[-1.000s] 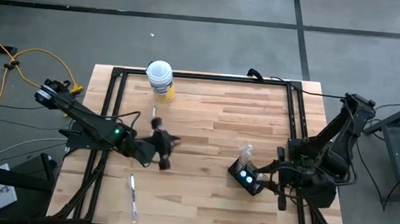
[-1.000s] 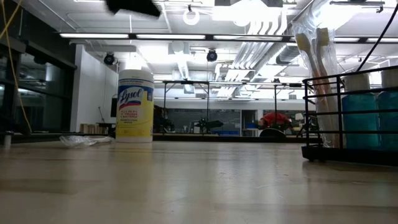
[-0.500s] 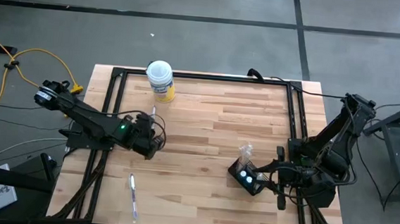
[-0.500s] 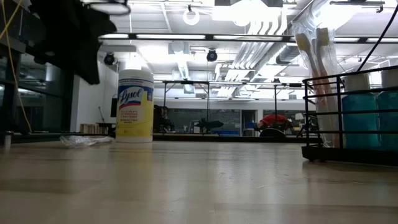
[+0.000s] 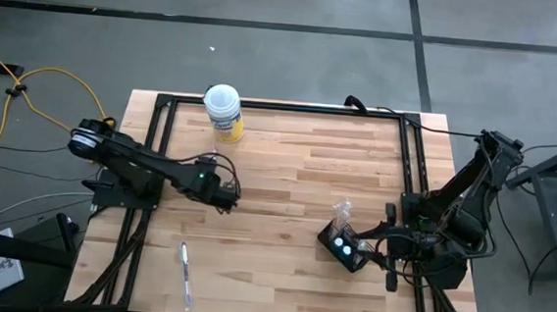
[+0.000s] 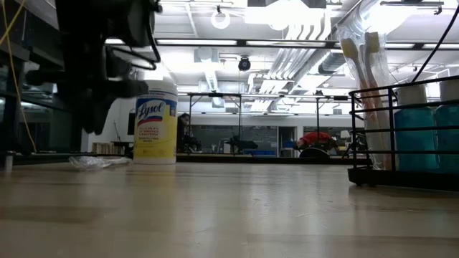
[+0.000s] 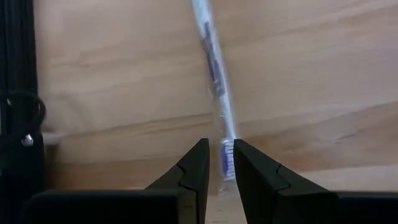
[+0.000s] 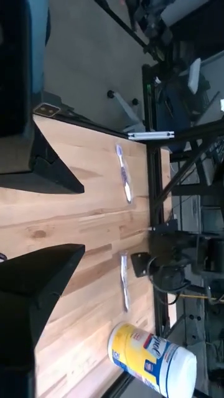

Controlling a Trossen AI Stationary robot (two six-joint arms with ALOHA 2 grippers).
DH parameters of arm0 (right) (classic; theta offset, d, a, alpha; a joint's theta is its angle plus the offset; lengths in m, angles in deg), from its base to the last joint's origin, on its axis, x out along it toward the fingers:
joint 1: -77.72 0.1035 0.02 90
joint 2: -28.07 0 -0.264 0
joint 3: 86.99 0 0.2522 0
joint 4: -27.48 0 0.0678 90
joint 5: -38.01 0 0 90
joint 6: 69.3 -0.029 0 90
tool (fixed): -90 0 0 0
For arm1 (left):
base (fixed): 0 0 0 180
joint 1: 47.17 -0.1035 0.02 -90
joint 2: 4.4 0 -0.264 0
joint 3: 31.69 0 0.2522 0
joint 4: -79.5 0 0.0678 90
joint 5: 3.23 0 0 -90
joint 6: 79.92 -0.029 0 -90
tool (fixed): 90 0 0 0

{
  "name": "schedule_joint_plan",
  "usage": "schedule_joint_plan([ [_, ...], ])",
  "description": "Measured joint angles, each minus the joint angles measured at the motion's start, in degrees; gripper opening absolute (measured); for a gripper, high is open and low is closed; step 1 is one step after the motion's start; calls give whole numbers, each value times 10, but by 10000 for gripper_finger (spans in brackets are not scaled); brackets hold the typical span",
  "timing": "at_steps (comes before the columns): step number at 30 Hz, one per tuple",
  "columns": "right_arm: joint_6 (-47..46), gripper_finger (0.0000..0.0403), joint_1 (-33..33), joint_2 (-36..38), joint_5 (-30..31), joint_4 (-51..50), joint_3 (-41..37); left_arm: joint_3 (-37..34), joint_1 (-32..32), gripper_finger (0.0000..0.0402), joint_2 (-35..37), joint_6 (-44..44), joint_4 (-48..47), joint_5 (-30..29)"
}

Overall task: Pick & Place toothbrushing station
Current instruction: Put the top purple toothbrush into the wire organizer

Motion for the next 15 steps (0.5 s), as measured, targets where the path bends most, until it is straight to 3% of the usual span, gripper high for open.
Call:
schedule_joint_plan([
  [6,1,133,0,0,-25,0,0,0,-1,67,-38,19,23,5],
  [15,1,133,0,0,-29,0,0,1,-36,67,-39,-4,32,-3],
])
